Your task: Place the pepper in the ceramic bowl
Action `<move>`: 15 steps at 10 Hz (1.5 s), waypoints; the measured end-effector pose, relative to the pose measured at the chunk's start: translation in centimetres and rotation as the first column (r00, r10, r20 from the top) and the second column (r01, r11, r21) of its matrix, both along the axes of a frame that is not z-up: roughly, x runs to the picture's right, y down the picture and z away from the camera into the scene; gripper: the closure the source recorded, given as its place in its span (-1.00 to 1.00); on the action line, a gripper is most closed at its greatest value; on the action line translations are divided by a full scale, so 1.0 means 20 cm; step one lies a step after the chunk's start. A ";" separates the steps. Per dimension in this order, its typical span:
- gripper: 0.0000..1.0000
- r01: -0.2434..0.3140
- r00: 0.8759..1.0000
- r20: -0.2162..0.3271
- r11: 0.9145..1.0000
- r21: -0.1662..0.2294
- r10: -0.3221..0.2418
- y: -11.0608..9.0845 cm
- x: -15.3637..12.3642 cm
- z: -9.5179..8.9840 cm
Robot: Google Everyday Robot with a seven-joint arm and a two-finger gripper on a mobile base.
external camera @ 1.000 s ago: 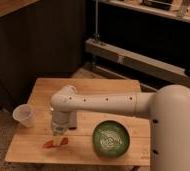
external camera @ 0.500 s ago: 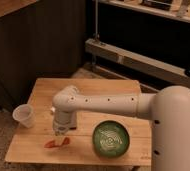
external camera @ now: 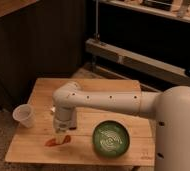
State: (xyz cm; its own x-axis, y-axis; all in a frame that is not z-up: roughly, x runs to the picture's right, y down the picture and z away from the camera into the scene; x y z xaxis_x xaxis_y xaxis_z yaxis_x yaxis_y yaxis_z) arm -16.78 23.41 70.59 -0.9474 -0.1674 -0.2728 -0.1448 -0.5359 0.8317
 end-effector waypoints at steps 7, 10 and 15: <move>0.90 -0.011 1.000 -0.009 1.000 -0.027 0.011 -0.13 0.22 0.00; 0.90 -0.051 0.999 -0.017 0.997 -0.054 0.050 -0.18 0.44 0.06; 0.81 -0.086 0.996 -0.025 0.994 -0.059 0.085 -0.25 0.66 0.05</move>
